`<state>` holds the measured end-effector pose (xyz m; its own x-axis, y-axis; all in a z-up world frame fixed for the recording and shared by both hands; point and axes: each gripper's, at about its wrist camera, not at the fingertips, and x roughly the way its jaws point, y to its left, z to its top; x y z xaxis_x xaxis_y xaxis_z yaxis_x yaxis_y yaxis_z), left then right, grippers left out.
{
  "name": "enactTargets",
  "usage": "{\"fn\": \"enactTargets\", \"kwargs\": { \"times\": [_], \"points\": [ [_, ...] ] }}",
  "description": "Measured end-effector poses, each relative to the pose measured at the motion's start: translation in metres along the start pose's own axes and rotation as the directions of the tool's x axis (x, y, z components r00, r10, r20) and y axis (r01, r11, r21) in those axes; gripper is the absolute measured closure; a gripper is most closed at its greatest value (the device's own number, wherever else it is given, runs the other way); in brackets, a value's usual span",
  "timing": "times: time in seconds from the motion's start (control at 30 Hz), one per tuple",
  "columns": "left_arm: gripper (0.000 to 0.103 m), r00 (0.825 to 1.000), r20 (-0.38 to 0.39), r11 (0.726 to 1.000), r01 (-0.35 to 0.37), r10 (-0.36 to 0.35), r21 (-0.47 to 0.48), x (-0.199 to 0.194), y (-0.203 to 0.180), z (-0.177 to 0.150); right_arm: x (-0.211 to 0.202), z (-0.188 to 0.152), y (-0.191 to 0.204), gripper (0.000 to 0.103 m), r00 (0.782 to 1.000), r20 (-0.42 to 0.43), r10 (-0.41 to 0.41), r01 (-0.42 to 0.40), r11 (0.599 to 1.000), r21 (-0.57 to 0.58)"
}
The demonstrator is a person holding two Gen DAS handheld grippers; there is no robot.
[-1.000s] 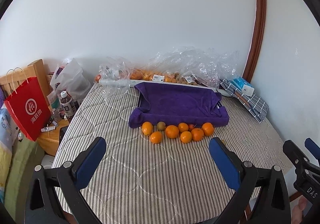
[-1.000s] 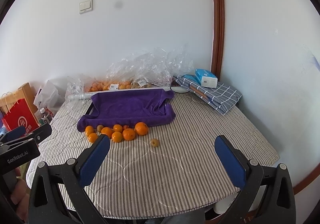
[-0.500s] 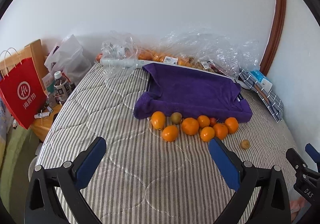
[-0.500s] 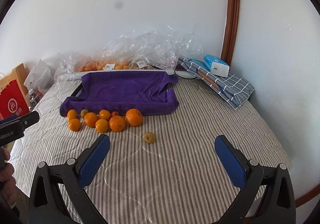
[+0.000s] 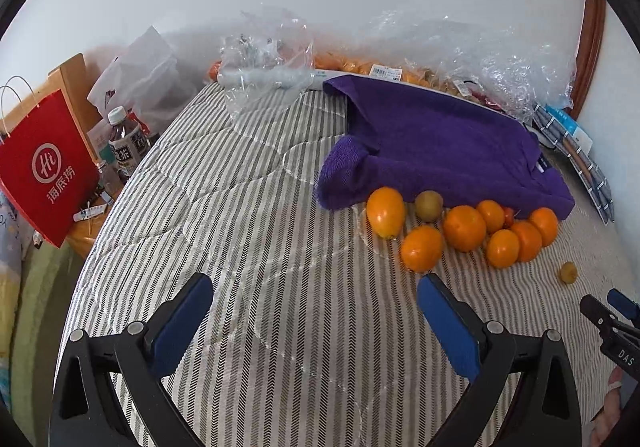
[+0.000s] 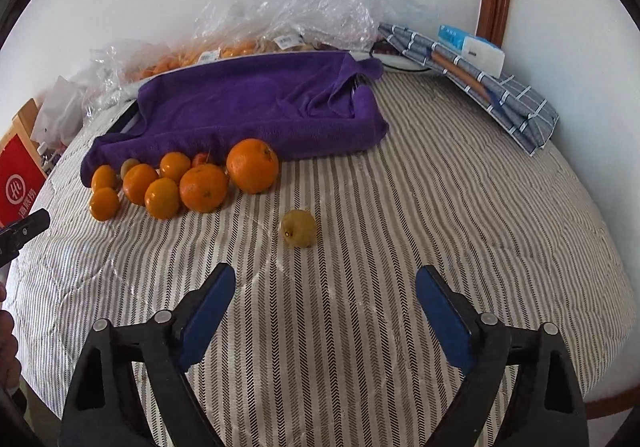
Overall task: Organize fruits
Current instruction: 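Move the right tool to the small yellow-green fruit and close on it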
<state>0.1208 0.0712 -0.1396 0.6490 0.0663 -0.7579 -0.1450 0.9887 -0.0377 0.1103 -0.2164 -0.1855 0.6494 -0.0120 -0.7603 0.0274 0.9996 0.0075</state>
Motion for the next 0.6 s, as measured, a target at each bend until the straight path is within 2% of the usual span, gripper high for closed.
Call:
{"fn": "enactTargets", "kwargs": {
  "times": [0.17, 0.27, 0.43, 0.6],
  "points": [
    [0.001, 0.998, -0.057, 1.0, 0.001, 0.0, 0.019, 0.024, 0.004, -0.01, 0.018, -0.004, -0.006, 0.022, 1.0, -0.03, 0.004, -0.004, 1.0, 0.013],
    [0.001, 0.995, -0.097, 1.0, 0.015, -0.014, 0.009, 0.036, 0.005, -0.013, 0.025, -0.006, -0.009, 0.024, 1.0, -0.02, 0.008, -0.008, 1.0, 0.025],
    [0.001, 0.998, -0.068, 0.999, 0.009, -0.006, 0.04, 0.037, -0.001, -0.013, 0.028, -0.002, -0.008, 0.031, 0.999, 0.026, 0.045, -0.046, 0.999, 0.03],
    [0.001, 0.998, -0.058, 0.999, 0.011, -0.009, 0.035, 0.039, -0.003, -0.012, 0.037, 0.009, 0.003, 0.052, 0.998, 0.029, 0.058, -0.057, 0.998, -0.007]
  ]
}}
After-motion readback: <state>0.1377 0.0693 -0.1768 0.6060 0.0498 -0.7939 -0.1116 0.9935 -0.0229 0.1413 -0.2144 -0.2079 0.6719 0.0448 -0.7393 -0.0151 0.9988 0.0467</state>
